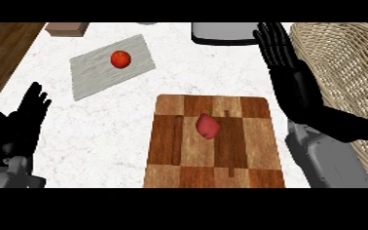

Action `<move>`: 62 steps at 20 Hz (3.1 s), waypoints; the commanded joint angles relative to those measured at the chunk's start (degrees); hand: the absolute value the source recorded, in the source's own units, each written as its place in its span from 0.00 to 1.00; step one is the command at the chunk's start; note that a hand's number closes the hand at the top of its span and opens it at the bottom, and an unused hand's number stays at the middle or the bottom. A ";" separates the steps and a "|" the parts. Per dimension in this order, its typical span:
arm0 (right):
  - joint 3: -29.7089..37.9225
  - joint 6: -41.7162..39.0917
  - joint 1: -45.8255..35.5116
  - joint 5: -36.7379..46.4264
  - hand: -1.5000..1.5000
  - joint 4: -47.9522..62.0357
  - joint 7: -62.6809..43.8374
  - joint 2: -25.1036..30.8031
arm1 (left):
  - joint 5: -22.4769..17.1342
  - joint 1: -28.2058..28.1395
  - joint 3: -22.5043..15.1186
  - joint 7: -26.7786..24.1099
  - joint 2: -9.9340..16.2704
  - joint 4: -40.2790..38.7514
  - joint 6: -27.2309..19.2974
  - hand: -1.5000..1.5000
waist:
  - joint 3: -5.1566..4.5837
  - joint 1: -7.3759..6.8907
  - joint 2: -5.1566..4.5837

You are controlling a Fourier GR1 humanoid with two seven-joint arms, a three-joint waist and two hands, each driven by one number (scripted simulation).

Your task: Pick the bell pepper from the cutting board and place it in the basket

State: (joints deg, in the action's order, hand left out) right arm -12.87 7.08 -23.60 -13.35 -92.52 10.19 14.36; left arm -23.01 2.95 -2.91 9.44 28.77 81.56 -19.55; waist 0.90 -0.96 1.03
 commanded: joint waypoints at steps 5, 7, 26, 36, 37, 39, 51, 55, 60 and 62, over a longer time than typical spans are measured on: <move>5.14 7.12 -9.27 6.87 1.00 4.99 -7.74 2.22 | 4.74 5.33 -3.49 -2.96 0.52 -0.85 5.22 0.50 | -0.97 1.05 -1.05; -7.34 -4.18 -7.86 20.17 1.00 7.51 -4.76 14.48 | 2.85 6.24 -4.57 -0.74 0.53 0.28 7.31 0.50 | -1.85 0.34 -1.42; -26.18 -1.71 -40.39 53.42 0.00 30.83 -67.80 -14.31 | 4.23 9.28 -5.27 -0.59 -0.56 -4.07 9.61 0.50 | -1.33 0.58 0.43; -16.81 -28.94 -54.03 42.75 0.00 32.97 -86.35 -14.28 | 4.13 8.27 -4.22 -1.74 -0.95 -4.50 10.04 0.50 | -1.03 1.35 -0.09; -13.52 -30.65 -54.62 40.77 0.00 33.53 -85.82 -14.22 | 3.75 7.48 -4.16 -0.37 -0.34 -3.65 10.25 0.50 | -0.96 1.54 0.02; -12.76 -32.36 -54.31 37.41 0.00 31.97 -86.77 -14.30 | 4.15 8.25 -4.25 -1.19 -1.31 -4.92 10.03 0.50 | -0.95 2.32 -0.03; -11.99 -29.25 -47.20 33.96 0.00 10.42 -93.58 -10.36 | 3.95 6.97 -2.16 -0.71 -0.59 -3.40 10.52 0.50 | -0.84 3.44 0.12; -16.81 -26.34 -36.12 37.69 0.00 2.10 -92.35 -10.52 | 3.98 7.09 -1.67 -0.33 -0.73 -3.81 10.76 0.50 | -0.86 3.14 -0.24; -21.12 -22.17 -24.53 45.38 0.00 -2.89 -86.66 -7.66 | 4.50 5.98 -1.27 -0.95 0.15 -3.05 12.33 0.50 | -0.89 1.99 -0.67; -23.77 -20.81 -19.09 48.96 0.00 -6.49 -85.03 -7.20 | 4.96 6.52 -1.16 -2.75 -1.53 -3.81 11.85 0.50 | -0.90 2.04 -0.72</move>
State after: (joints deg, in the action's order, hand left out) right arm -32.97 -15.91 -50.31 30.49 -93.96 -67.22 6.26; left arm -18.32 9.95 -4.65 8.48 27.76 78.40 -8.52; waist 0.02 1.55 0.58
